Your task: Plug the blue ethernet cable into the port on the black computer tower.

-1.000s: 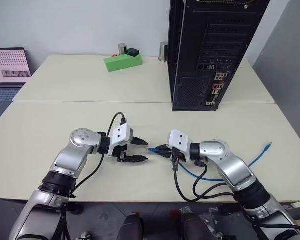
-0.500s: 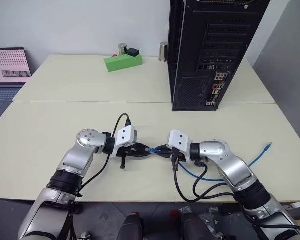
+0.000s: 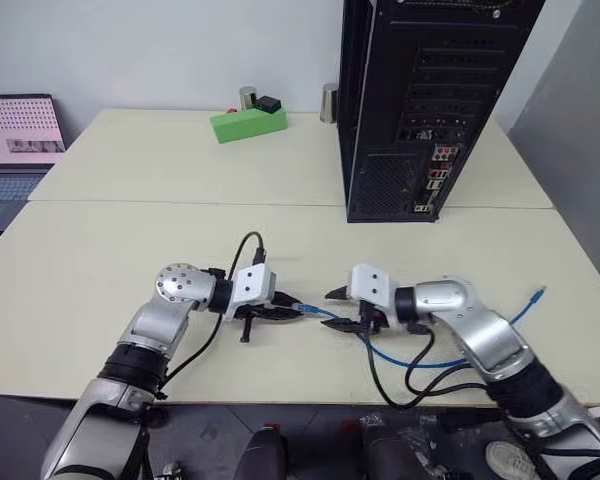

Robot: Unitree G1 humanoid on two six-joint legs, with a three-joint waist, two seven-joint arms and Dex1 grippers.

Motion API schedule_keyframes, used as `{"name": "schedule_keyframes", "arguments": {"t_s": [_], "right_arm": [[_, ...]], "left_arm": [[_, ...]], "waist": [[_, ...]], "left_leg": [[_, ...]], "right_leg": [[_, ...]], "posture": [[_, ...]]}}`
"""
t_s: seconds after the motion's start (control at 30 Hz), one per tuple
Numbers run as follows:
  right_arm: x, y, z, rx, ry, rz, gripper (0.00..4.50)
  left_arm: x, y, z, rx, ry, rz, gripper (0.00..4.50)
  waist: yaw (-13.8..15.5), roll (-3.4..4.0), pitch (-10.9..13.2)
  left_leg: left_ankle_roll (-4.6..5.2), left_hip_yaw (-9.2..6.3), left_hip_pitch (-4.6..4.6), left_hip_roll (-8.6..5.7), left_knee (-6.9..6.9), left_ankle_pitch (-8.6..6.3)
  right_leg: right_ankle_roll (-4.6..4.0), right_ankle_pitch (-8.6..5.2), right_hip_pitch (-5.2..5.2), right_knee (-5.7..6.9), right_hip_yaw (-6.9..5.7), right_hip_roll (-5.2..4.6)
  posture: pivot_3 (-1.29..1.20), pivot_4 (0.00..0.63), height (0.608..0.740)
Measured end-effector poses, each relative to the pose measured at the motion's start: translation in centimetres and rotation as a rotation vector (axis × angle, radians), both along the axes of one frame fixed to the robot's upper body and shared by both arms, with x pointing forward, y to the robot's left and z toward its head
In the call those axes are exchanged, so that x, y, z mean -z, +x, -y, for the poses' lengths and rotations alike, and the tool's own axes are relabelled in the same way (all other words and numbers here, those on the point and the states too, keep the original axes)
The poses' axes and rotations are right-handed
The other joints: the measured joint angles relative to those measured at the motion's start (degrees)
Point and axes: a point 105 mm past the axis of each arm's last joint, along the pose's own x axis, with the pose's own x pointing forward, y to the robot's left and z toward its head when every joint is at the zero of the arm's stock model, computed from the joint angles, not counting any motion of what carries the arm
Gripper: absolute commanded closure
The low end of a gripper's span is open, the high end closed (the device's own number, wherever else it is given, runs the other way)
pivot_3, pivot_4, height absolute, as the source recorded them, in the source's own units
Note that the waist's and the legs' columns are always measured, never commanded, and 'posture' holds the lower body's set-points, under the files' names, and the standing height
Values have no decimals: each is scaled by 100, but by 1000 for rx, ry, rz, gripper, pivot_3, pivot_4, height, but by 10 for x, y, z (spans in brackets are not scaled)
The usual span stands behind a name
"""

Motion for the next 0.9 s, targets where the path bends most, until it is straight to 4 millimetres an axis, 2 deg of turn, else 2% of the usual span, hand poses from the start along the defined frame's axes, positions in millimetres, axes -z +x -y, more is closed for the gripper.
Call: {"name": "schedule_keyframes", "arguments": {"t_s": [0.07, 0.17, 0.3, 0.37, 0.4, 0.57, 0.9], "right_arm": [[-4, -1, 7, 23, 34, -27, 940], [-11, -7, 14, 69, 148, -133, 940], [-12, -12, 16, 122, 255, -251, 940], [-12, -13, 13, 148, 319, -308, 940], [-12, -14, 6, 156, 379, -360, 940], [-12, -16, -2, 167, 425, -416, 940], [-13, -17, -7, 180, 481, -473, 940]], "left_arm": [[-1, 1, 4, 11, -12, 51, 4253], [-4, 0, 15, 38, -75, 159, 4253], [-6, -1, 16, 68, -96, 289, 4253], [-7, -2, 18, 94, -104, 380, 4254], [-10, -3, 20, 129, -109, 489, 4254], [-19, -4, 22, 179, -133, 674, 4254], [-22, -3, 19, 179, -155, 791, 4254]], "waist": [[-1, 0, 0], [5, 0, 0], [-24, 1, 0], [-17, 0, -1], [-16, 0, -1], [-3, 0, -1], [-10, 0, -1]], "left_leg": [[0, 0, -1, 0, 0, 0], [0, -1, -2, 0, 1, 0], [0, -2, 3, 3, 0, 0], [0, -2, 2, 3, 0, 0], [0, -1, 1, 2, 1, 0], [0, -1, 0, -1, 1, 0], [0, -2, 0, -1, 1, 0]], "right_leg": [[0, 0, 0, -2, 0, 0], [0, 0, 1, 0, 1, 0], [-1, 1, 1, 5, 1, 4], [-1, 1, 1, 5, 1, 3], [0, 1, 1, 4, 2, 2], [0, 1, 1, 2, 1, 0], [1, 1, 1, 3, -1, 1]], "posture": [[0, 150, 740], [0, 150, 740], [0, 150, 740], [0, 150, 740], [0, 150, 740], [0, 150, 740], [0, 150, 740]]}}
